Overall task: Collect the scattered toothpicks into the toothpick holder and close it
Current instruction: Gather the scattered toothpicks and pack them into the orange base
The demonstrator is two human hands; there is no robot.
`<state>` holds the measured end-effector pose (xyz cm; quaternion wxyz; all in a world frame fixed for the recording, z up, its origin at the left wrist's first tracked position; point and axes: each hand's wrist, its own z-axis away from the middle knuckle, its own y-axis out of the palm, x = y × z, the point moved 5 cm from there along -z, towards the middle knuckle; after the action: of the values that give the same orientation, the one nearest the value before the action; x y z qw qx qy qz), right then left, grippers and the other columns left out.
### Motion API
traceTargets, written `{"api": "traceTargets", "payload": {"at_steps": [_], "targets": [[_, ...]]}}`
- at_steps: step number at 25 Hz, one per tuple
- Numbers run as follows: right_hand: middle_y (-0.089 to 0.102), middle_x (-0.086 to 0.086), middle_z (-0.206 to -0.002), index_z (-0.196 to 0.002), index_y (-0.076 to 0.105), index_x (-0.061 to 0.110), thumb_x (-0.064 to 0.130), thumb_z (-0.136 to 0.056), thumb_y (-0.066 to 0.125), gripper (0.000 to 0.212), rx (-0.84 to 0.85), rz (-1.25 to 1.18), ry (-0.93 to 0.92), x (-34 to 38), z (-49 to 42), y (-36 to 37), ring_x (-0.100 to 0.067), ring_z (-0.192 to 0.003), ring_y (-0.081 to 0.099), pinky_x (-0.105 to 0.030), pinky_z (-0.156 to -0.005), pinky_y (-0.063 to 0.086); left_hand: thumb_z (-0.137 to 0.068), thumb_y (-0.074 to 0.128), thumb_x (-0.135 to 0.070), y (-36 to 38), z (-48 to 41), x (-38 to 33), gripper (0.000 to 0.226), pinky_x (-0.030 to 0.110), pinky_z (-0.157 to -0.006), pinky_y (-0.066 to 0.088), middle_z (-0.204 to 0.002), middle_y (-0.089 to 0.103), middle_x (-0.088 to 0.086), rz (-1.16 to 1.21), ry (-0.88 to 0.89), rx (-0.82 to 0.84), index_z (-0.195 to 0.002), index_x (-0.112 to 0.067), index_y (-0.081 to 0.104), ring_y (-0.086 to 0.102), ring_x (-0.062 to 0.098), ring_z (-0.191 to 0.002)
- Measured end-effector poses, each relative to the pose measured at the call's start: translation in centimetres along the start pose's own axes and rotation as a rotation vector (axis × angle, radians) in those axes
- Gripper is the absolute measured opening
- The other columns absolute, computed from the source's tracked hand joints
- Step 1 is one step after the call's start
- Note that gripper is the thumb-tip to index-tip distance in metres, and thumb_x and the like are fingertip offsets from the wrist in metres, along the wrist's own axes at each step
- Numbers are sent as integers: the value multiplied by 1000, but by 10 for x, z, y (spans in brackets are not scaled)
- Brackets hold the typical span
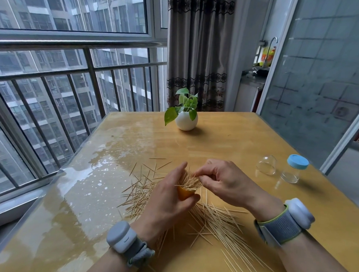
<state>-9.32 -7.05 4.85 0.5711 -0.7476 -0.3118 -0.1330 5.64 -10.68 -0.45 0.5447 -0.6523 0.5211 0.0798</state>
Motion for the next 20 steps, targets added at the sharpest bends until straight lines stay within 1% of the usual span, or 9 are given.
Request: {"api": "traceTargets", "payload": {"at_steps": [3, 6, 9, 12, 13, 15, 17, 19, 20], "targets": [[59, 13, -82, -112, 74, 18, 8, -92, 56, 28, 6, 25, -15, 5, 1, 1, 4, -75, 55, -9, -69, 39, -75, 80, -39, 2, 0, 0, 93, 17, -99, 40, -135, 59, -1, -12, 7, 20, -153, -26, 32, 55, 9, -121], [66, 13, -80, -99, 73, 19, 8, -92, 59, 18, -43, -55, -24, 9, 1, -8, -2, -74, 61, -15, -67, 46, -75, 79, -41, 2, 0, 1, 96, 18, -96, 41, -134, 59, -1, -40, 19, 32, -155, -26, 28, 57, 11, -116], [68, 9, -80, -93, 73, 18, 9, -91, 63, 13, 4, -39, -50, 12, 2, -5, -7, -74, 62, -23, -66, 50, -75, 79, -42, 5, 0, 0, 102, 19, -89, 44, -124, 61, -5, -39, 30, 60, -157, -26, 19, 60, 10, -101], [69, 5, -92, -100, 74, 17, 13, -93, 60, 16, 62, -57, -55, 13, 1, 6, -7, -83, 63, -29, -74, 53, -75, 79, -39, 8, 0, 1, 114, 14, -78, 42, -108, 62, -11, -7, 45, 80, -158, -27, 1, 59, 8, -87], [67, 5, -96, -104, 73, 17, 15, -94, 57, 19, 50, -73, -42, 13, 1, 6, -6, -88, 61, -26, -77, 51, -75, 79, -39, 8, 0, 2, 117, 13, -76, 41, -107, 62, -12, 0, 28, 75, -158, -29, -3, 60, 7, -85], [60, 6, -101, -109, 69, 19, 23, -89, 57, 23, -11, -24, -71, 19, 2, 1, -4, -95, 54, -14, -81, 43, -75, 78, -38, 6, 0, 3, 120, 12, -72, 42, -107, 63, -10, 17, 6, 62, -156, -30, -9, 60, 5, -81], [53, 8, -97, -105, 68, 22, 33, -83, 63, 25, -21, 80, -160, 31, 3, 3, -7, -95, 49, -13, -85, 38, -76, 76, -32, 5, 0, 3, 119, 7, -63, 40, -90, 66, -6, 39, 14, 69, -156, -26, -11, 58, -2, -68], [51, 8, -93, -100, 67, 22, 45, -80, 64, 30, -8, 195, -204, 38, 4, 15, -11, -91, 47, -23, -86, 40, -76, 76, -21, 5, 1, 5, 117, 6, -55, 36, -65, 58, -3, 54, 13, 87, -154, -23, -11, 55, -1, -59], [53, 8, -91, -96, 67, 22, 47, -81, 62, 30, -28, 218, -213, 39, 3, 20, -13, -89, 47, -27, -84, 41, -77, 76, -18, 5, 0, 5, 117, 6, -54, 36, -63, 54, -9, 50, 9, 86, -153, -23, -13, 53, 0, -56]]}}
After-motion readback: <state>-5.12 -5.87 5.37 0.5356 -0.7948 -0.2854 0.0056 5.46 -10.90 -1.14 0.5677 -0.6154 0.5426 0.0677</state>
